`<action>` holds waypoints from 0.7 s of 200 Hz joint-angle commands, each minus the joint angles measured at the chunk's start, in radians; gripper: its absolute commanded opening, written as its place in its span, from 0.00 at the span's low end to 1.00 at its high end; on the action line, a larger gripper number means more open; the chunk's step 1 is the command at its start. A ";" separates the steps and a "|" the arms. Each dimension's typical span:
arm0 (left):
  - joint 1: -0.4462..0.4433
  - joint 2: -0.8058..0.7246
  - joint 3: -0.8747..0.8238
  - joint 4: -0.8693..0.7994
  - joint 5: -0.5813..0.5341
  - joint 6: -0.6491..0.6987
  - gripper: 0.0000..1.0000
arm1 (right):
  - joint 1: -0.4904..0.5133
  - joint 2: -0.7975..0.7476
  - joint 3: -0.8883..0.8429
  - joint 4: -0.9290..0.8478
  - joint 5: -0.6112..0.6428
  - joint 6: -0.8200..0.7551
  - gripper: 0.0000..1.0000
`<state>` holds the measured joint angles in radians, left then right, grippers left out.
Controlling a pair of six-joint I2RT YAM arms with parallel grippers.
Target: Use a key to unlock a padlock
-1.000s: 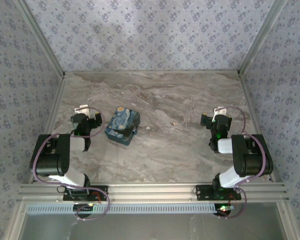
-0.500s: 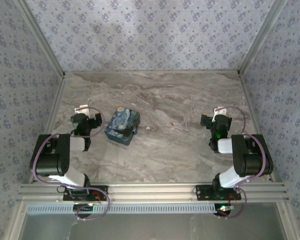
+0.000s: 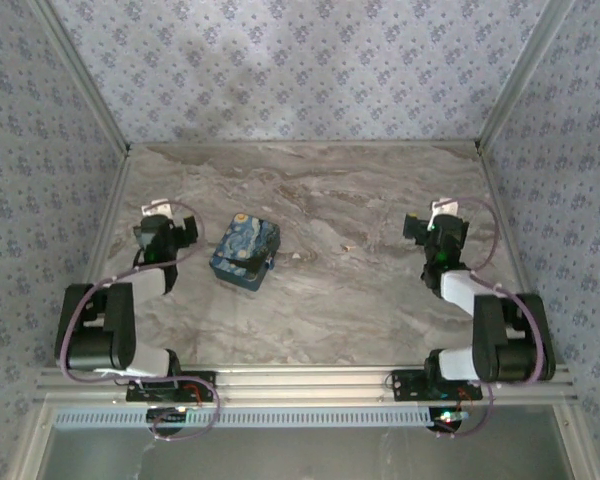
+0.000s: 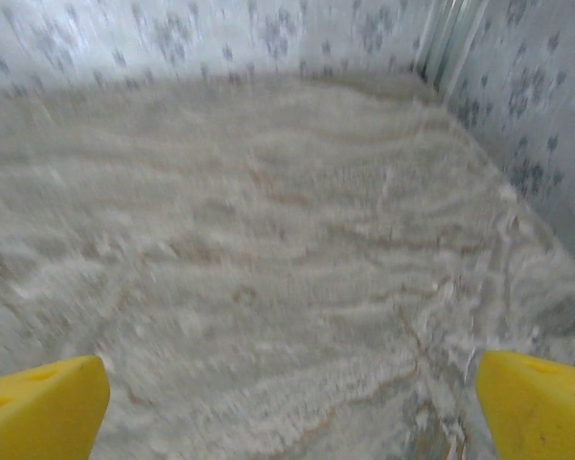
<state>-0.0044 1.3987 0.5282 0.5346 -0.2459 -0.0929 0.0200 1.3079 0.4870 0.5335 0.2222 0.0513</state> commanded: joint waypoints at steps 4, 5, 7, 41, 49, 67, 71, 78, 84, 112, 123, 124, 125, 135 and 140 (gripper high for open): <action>0.004 -0.068 0.111 -0.246 -0.050 -0.145 0.98 | -0.018 -0.105 0.058 -0.329 0.025 0.323 1.00; 0.004 -0.068 0.117 -0.255 -0.048 -0.157 0.98 | -0.021 -0.107 0.064 -0.356 0.028 0.354 1.00; 0.004 -0.069 0.128 -0.276 -0.044 -0.178 0.98 | -0.024 -0.109 0.076 -0.414 0.018 0.403 1.00; 0.010 -0.060 0.272 -0.512 0.225 -0.353 0.98 | -0.101 -0.079 0.139 -0.481 -0.389 0.459 0.91; 0.001 -0.070 0.270 -0.517 0.283 -0.371 0.98 | -0.076 -0.079 0.155 -0.508 -0.406 0.444 0.88; -0.039 -0.102 0.274 -0.573 0.354 -0.396 0.93 | -0.006 -0.051 0.220 -0.612 -0.431 0.412 0.77; -0.047 -0.109 0.270 -0.577 0.381 -0.404 0.92 | 0.011 -0.039 0.237 -0.638 -0.433 0.407 0.73; -0.067 -0.123 0.260 -0.579 0.427 -0.425 0.90 | 0.041 -0.021 0.260 -0.670 -0.440 0.393 0.67; -0.089 -0.133 0.251 -0.582 0.454 -0.438 0.89 | 0.067 -0.005 0.275 -0.689 -0.440 0.381 0.63; -0.231 -0.166 0.239 -0.675 0.437 -0.452 0.87 | 0.211 0.071 0.347 -0.774 -0.368 0.379 0.53; -0.281 -0.177 0.229 -0.702 0.408 -0.464 0.87 | 0.266 0.101 0.375 -0.803 -0.344 0.381 0.50; -0.285 -0.177 0.228 -0.704 0.405 -0.465 0.87 | 0.271 0.104 0.378 -0.805 -0.341 0.381 0.50; -0.289 -0.178 0.227 -0.705 0.403 -0.468 0.87 | 0.276 0.106 0.381 -0.807 -0.337 0.380 0.50; -0.320 -0.187 0.214 -0.711 0.401 -0.478 0.87 | 0.320 0.138 0.402 -0.823 -0.312 0.380 0.46; -0.331 -0.192 0.209 -0.718 0.401 -0.479 0.87 | 0.338 0.155 0.415 -0.832 -0.299 0.380 0.43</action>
<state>-0.2806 1.2423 0.7692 -0.0929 0.1467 -0.5297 0.2806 1.4021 0.8413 -0.1795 -0.1379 0.4309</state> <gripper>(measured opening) 0.870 0.482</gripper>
